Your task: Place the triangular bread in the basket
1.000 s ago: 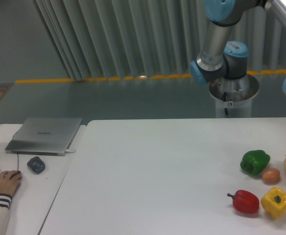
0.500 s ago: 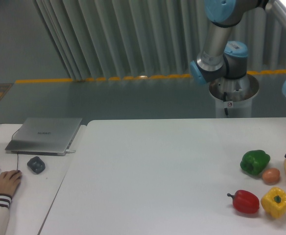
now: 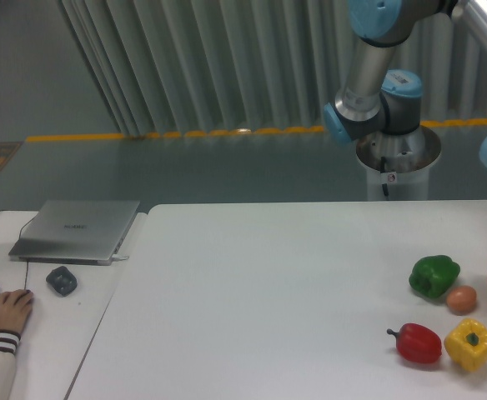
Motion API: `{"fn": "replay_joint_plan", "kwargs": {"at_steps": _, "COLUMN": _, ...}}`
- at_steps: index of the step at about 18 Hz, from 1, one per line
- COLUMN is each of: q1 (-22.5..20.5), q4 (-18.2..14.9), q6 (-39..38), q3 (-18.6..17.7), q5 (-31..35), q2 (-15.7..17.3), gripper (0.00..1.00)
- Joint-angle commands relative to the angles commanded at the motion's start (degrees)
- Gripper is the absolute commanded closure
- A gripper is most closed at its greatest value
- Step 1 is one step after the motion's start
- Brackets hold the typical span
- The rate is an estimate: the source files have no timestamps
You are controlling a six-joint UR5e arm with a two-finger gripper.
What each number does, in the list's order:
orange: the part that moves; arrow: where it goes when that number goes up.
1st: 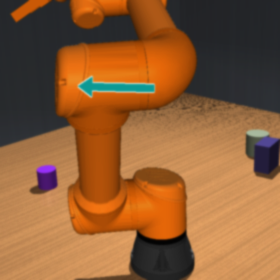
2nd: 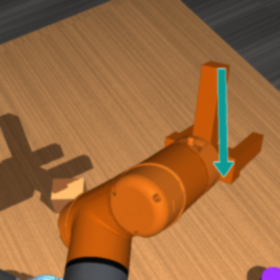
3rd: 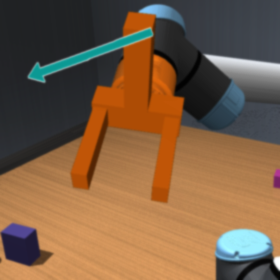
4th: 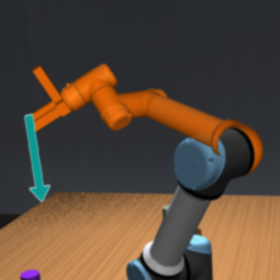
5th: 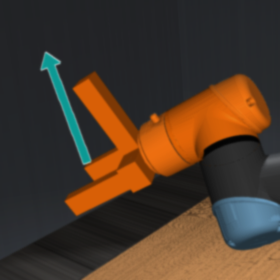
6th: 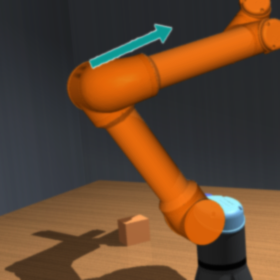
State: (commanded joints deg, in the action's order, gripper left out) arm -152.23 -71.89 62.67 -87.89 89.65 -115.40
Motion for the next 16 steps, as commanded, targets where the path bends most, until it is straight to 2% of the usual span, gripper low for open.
{"fn": "replay_joint_plan", "kwargs": {"at_steps": 1, "q1": -0.1, "q4": -0.6, "q6": -0.1, "q3": 0.3, "q5": 0.0, "q2": 0.2, "gripper": 1.0}}
{"fn": "replay_joint_plan", "kwargs": {"at_steps": 5, "q1": -0.3, "q4": -3.2, "q6": -0.5, "q3": 1.1, "q5": -0.1, "q2": 1.2, "gripper": 1.0}}
{"fn": "replay_joint_plan", "kwargs": {"at_steps": 7, "q1": -0.3, "q4": -6.1, "q6": -1.3, "q3": 2.0, "q5": -0.1, "q2": 2.1, "gripper": 1.0}}
{"fn": "replay_joint_plan", "kwargs": {"at_steps": 9, "q1": -0.3, "q4": -7.3, "q6": -1.6, "q3": 2.5, "q5": -0.1, "q2": 2.5, "gripper": 1.0}}
{"fn": "replay_joint_plan", "kwargs": {"at_steps": 12, "q1": -0.3, "q4": -9.2, "q6": -2.2, "q3": 2.6, "q5": -0.1, "q2": 5.1, "gripper": 1.0}}
{"fn": "replay_joint_plan", "kwargs": {"at_steps": 14, "q1": -0.3, "q4": -11.9, "q6": -2.3, "q3": 3.9, "q5": -0.1, "q2": 6.5, "gripper": 1.0}}
{"fn": "replay_joint_plan", "kwargs": {"at_steps": 16, "q1": -0.6, "q4": -12.1, "q6": -2.2, "q3": 6.0, "q5": 0.1, "q2": 7.4, "gripper": 1.0}}
